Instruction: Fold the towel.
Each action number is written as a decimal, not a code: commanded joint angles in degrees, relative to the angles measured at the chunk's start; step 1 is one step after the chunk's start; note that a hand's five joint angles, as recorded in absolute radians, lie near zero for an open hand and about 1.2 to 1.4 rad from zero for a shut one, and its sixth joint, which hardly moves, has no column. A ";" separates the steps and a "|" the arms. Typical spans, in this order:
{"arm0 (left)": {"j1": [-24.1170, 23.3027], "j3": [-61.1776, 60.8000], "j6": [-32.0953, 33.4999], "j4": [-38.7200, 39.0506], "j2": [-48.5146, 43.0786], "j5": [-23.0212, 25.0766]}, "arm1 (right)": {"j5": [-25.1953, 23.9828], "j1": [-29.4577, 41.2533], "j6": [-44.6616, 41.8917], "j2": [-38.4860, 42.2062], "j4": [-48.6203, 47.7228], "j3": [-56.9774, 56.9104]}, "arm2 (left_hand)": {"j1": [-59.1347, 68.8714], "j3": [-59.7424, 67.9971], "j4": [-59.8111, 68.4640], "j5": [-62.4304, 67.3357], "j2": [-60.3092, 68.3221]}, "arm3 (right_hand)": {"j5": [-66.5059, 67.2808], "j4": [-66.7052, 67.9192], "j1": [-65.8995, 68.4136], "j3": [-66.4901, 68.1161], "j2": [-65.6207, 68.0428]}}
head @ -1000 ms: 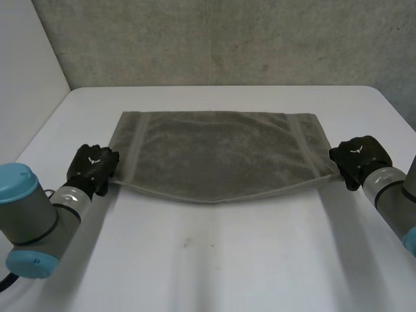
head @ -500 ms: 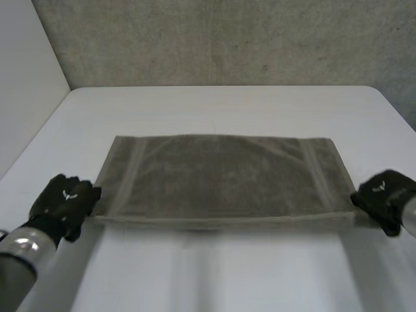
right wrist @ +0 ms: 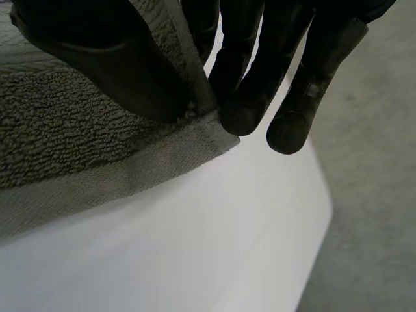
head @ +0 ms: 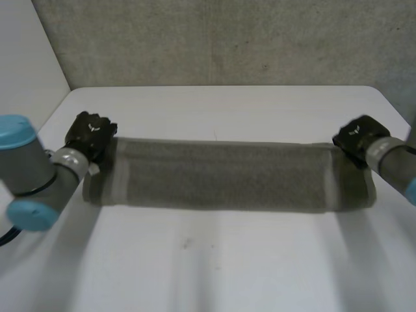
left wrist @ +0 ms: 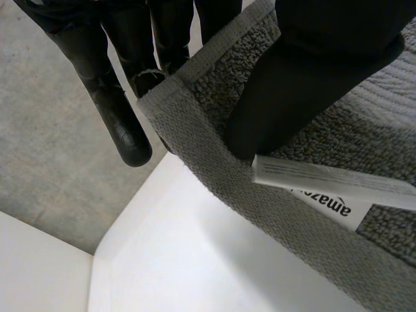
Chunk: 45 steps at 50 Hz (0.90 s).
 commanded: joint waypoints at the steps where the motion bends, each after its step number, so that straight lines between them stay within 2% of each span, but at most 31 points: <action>1: -1.59 16.45 0.14 -0.52 -12.10 -1.78 | 1.33 2.96 -0.03 10.19 -7.46 -12.11 | 11.40 10.28 10.24 11.06 10.25 | 2.23 3.45 3.41 2.65 3.44; 8: -3.61 24.04 0.31 -0.87 -18.98 -2.57 | 5.02 4.28 -0.65 19.00 -7.29 -22.68 | 11.40 10.28 10.24 11.06 10.25 | 2.23 3.45 3.41 2.65 3.44; 9: -4.05 24.82 0.31 -1.04 -19.94 -2.57 | 6.33 4.45 -0.65 20.39 -7.29 -24.42 | 11.40 10.28 10.24 11.06 10.25 | -29.02 -27.80 -27.83 -28.59 -27.81; 10: -4.23 25.18 0.31 -1.13 -20.56 -2.57 | 7.90 4.54 -0.74 21.62 -7.29 -25.66 | -19.39 -20.51 -20.54 -19.73 -20.54 | -65.13 -63.91 -63.95 -64.71 -63.92; 11: -4.23 25.18 0.31 -1.13 -20.56 -2.57 | 7.92 4.54 -0.74 21.64 -7.29 -25.67 | -19.70 -20.82 -20.85 -20.04 -20.85 | -65.50 -64.28 -64.31 -65.07 -64.28; 12: -4.40 25.10 0.31 -1.13 -20.82 -2.74 | 9.14 4.63 -0.83 22.42 -7.37 -26.63 | -58.60 -59.72 -59.76 -58.94 -59.75 | -67.77 -66.55 -66.59 -67.35 -66.56; 14: -4.58 24.92 0.31 -1.04 -20.83 -2.83 | 10.12 4.72 -0.83 22.96 -7.46 -27.34 | -54.69 -55.81 -55.84 -55.03 -55.84 | -67.77 -66.55 -66.59 -67.35 -66.56; 15: -4.75 24.83 0.31 -1.13 -20.56 -2.83 | 10.55 4.72 -0.83 23.13 -7.55 -27.77 | -58.60 -59.72 -59.76 -58.94 -59.75 | -67.77 -66.55 -66.59 -67.35 -66.56; 20: -5.28 24.04 0.22 -2.01 -18.98 -3.09 | 10.91 4.81 0.58 21.90 -7.55 -28.13 | -58.60 -59.72 -59.76 -58.94 -59.75 | -67.77 -66.55 -66.59 -67.35 -66.56; 28: -5.19 17.36 -0.74 -4.47 -10.02 -8.63 | 10.73 4.72 10.51 12.23 -6.76 -22.15 | -58.60 -59.72 -59.76 -58.94 -59.75 | -67.77 -66.55 -66.59 -67.35 -66.56; 30: -5.02 10.54 -2.66 -4.56 -4.51 -8.98 | 10.12 4.11 15.32 6.20 -6.58 -15.51 | -58.60 -59.72 -59.76 -58.94 -59.75 | -67.77 -66.55 -66.59 -67.35 -66.56; 34: -4.76 2.68 -5.93 -3.95 1.50 -8.72 | 8.71 3.93 18.86 0.19 -6.50 -7.65 | -58.60 -59.72 -59.76 -58.94 -59.75 | -67.77 -66.55 -66.59 -67.35 -66.56; 36: -4.49 -3.97 -10.04 -2.90 6.83 -8.63 | 6.44 3.84 20.52 -4.10 -5.27 -1.27 | -58.60 -59.72 -59.76 -58.94 -59.75 | -67.77 -66.55 -66.59 -67.35 -66.56; 39: -4.40 -6.98 -12.26 -2.10 9.23 -8.54 | 5.11 3.75 20.97 -5.87 -3.95 1.66 | -58.60 -59.72 -59.76 -58.94 -59.75 | -67.18 -65.96 -66.00 -66.76 -65.97; 40: -4.23 -9.68 -14.35 -1.49 11.32 -8.54 | 3.98 3.41 22.02 -7.27 -2.73 4.36 | -58.60 -59.72 -59.76 -58.94 -59.75 | -61.85 -60.63 -60.67 -61.43 -60.64; 45: -4.14 -15.86 -19.20 0.10 16.00 -7.93 | 0.54 -0.55 26.24 -9.21 -1.57 10.89 | -58.60 -59.72 -59.76 -58.94 -59.75 | -60.45 -59.23 -59.27 -60.03 -59.24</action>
